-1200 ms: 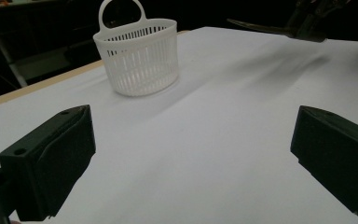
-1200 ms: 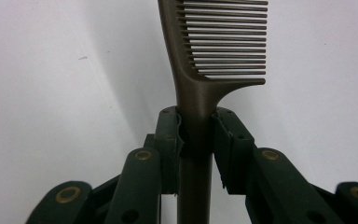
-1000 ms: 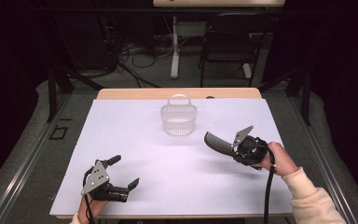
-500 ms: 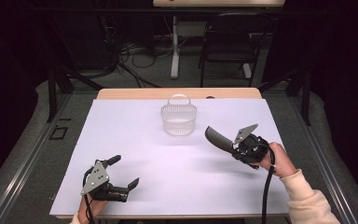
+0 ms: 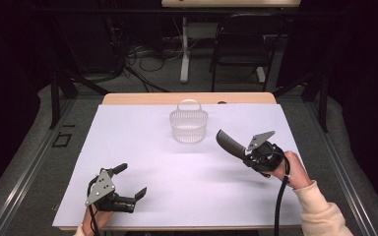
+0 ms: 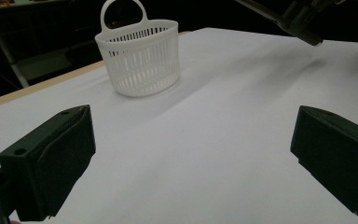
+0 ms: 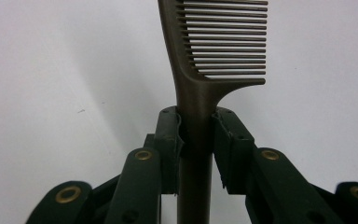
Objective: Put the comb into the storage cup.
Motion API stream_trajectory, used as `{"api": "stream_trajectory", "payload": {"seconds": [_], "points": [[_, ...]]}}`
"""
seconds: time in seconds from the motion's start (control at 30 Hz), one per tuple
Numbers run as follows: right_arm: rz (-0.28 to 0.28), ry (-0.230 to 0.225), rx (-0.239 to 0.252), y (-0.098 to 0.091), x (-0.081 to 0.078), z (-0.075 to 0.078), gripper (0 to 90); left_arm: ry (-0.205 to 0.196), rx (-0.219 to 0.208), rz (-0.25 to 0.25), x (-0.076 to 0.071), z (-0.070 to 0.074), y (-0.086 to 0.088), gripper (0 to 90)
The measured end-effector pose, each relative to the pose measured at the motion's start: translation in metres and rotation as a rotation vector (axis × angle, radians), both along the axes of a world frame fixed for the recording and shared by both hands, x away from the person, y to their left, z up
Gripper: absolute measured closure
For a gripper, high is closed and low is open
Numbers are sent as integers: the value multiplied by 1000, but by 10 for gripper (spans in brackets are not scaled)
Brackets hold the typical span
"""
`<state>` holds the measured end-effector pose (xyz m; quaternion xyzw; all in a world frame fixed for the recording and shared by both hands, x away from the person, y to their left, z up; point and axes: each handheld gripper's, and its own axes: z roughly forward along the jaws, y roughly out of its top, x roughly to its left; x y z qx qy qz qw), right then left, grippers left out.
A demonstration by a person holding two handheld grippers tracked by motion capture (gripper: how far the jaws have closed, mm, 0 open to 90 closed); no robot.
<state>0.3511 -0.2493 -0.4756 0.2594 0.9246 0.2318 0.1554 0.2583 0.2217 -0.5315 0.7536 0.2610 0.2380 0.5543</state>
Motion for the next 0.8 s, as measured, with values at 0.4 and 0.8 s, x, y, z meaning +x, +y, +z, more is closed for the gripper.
{"api": "stream_trajectory", "payload": {"seconds": [0.4,0.8], "points": [[-32,-24,53,1,2,-4,727,-1,0,1,0,0,0,0],[-46,-34,78,4,4,-2,726,-2,0,1,0,0,0,0]]}}
